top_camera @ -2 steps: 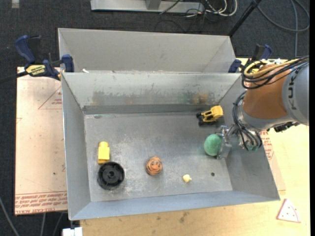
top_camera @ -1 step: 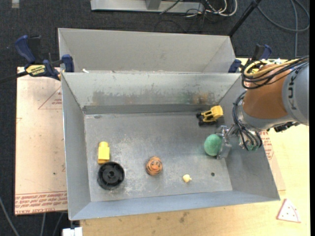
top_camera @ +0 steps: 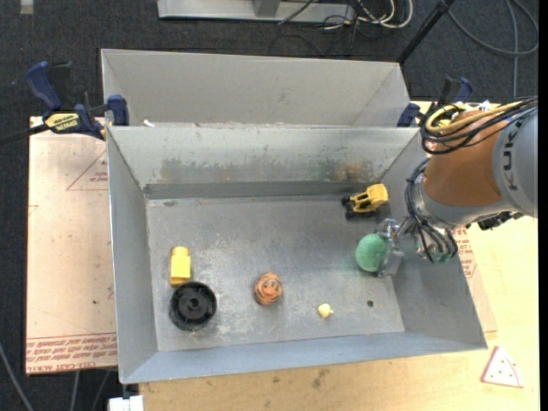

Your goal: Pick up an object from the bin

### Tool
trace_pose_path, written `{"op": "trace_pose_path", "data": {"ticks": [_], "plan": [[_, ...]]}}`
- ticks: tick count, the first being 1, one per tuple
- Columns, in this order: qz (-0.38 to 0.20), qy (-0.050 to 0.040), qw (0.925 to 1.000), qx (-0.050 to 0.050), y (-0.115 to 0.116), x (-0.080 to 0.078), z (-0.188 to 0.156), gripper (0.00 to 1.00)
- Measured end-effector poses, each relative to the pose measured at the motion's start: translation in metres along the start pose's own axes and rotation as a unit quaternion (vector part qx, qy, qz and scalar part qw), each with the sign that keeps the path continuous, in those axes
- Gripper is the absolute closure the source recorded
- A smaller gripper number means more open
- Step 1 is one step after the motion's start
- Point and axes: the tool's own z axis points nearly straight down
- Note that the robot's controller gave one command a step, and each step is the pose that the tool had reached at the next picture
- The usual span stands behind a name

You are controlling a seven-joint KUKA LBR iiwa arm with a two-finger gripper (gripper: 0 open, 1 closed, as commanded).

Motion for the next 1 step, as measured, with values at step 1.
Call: {"op": "trace_pose_path", "data": {"ticks": [1], "plan": [[0.000,0.0036,1.0000,-0.001,0.0005,0.0021,-0.0215,1.00]]}}
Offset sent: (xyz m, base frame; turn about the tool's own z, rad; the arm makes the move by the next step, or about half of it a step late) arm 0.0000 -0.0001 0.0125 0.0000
